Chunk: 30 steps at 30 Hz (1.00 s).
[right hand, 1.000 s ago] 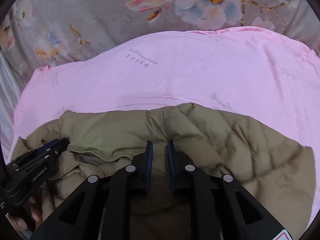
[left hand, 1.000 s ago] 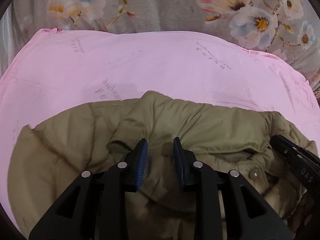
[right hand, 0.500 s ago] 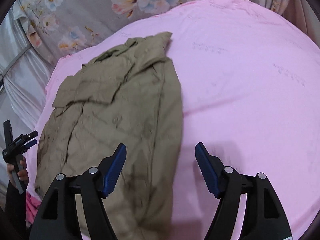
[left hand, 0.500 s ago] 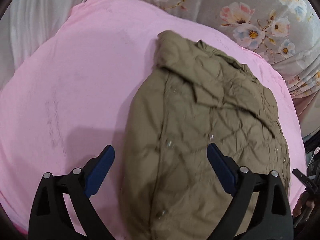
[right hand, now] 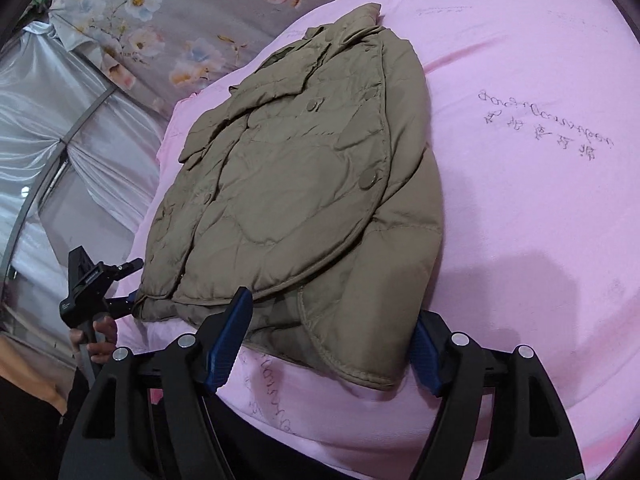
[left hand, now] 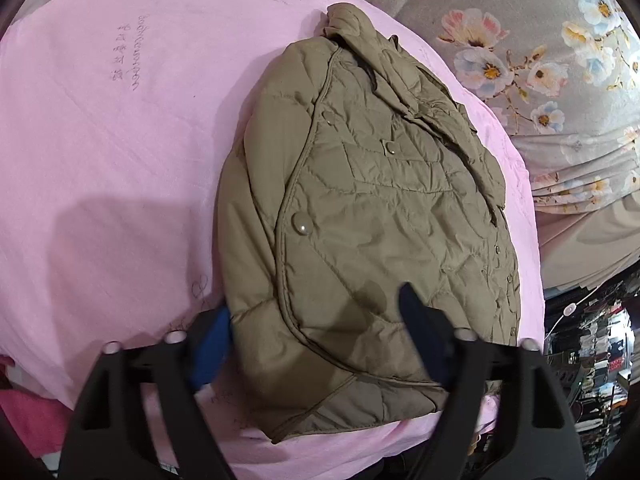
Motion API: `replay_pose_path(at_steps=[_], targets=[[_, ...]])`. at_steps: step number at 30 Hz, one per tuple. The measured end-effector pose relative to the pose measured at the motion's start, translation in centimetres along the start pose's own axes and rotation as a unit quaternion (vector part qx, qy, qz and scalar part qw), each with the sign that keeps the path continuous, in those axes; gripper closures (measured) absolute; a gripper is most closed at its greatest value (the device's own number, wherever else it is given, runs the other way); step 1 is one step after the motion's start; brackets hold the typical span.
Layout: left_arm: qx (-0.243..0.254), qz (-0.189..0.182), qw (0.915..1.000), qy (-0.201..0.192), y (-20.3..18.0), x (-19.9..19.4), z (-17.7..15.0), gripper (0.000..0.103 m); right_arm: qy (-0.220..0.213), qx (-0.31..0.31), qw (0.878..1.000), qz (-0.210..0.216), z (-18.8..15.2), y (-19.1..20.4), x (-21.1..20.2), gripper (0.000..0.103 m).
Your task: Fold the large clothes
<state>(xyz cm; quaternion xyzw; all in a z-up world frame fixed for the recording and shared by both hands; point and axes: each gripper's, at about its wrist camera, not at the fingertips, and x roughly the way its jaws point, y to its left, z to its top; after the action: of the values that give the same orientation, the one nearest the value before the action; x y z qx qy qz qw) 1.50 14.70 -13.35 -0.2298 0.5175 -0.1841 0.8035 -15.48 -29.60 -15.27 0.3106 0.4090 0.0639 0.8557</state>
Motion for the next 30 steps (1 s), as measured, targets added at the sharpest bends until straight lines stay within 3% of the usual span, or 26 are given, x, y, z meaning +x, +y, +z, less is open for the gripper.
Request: replay_pose_path(at_steps=[1,4,6,9,11,15,18,20,22,24,27,30], targets=[[-0.001,0.001,1.0000,0.001,0.0,0.0,0.0,0.059,0.002,0.008,1.000,0.008,0.1,-0.2,0.3,0.067],[-0.023,-0.016,0.9996,0.003,0.5,-0.6,0.0,0.089,-0.016,0.017,0.999,0.045,0.2,-0.1,-0.2,0.087],[-0.032,-0.033,0.9989,-0.011,0.4,-2.1,0.1,0.094,-0.047,-0.016,0.997,0.064,0.5,1.3,-2.0,0.090],[0.006,-0.038,0.9980,-0.051,-1.7,-6.1,0.3,0.096,-0.094,-0.054,0.987,0.119,1.5,3.6,-5.7,0.093],[0.033,-0.046,0.9952,-0.080,-3.4,-9.1,0.2,0.097,-0.121,-0.091,0.980,0.129,2.1,5.4,-8.5,0.093],[0.086,-0.086,0.9787,-0.166,-6.5,-16.7,0.2,0.097,-0.185,-0.156,0.960,0.143,3.2,9.0,-14.4,0.093],[0.123,-0.105,0.9603,-0.227,-8.9,-21.6,0.0,0.097,-0.238,-0.174,0.943,0.156,4.1,10.9,-17.9,0.094],[0.145,-0.106,0.9505,-0.254,-10.2,-23.6,0.2,0.096,-0.267,-0.175,0.934,0.160,5.3,11.8,-19.1,0.094],[0.159,-0.100,0.9460,-0.264,-11.3,-24.2,1.0,0.096,-0.284,-0.167,0.932,0.149,6.9,12.2,-19.3,0.094],[0.165,-0.080,0.9470,-0.264,-12.4,-23.3,2.6,0.096,-0.288,-0.148,0.936,0.135,8.7,12.2,-18.1,0.094],[0.155,-0.033,0.9585,-0.237,-12.9,-18.9,6.3,0.095,-0.274,-0.103,0.953,0.080,12.3,11.5,-13.9,0.094],[0.145,0.015,0.9681,-0.204,-12.3,-13.9,9.8,0.095,-0.252,-0.060,0.964,0.052,15.4,10.1,-9.5,0.094]])
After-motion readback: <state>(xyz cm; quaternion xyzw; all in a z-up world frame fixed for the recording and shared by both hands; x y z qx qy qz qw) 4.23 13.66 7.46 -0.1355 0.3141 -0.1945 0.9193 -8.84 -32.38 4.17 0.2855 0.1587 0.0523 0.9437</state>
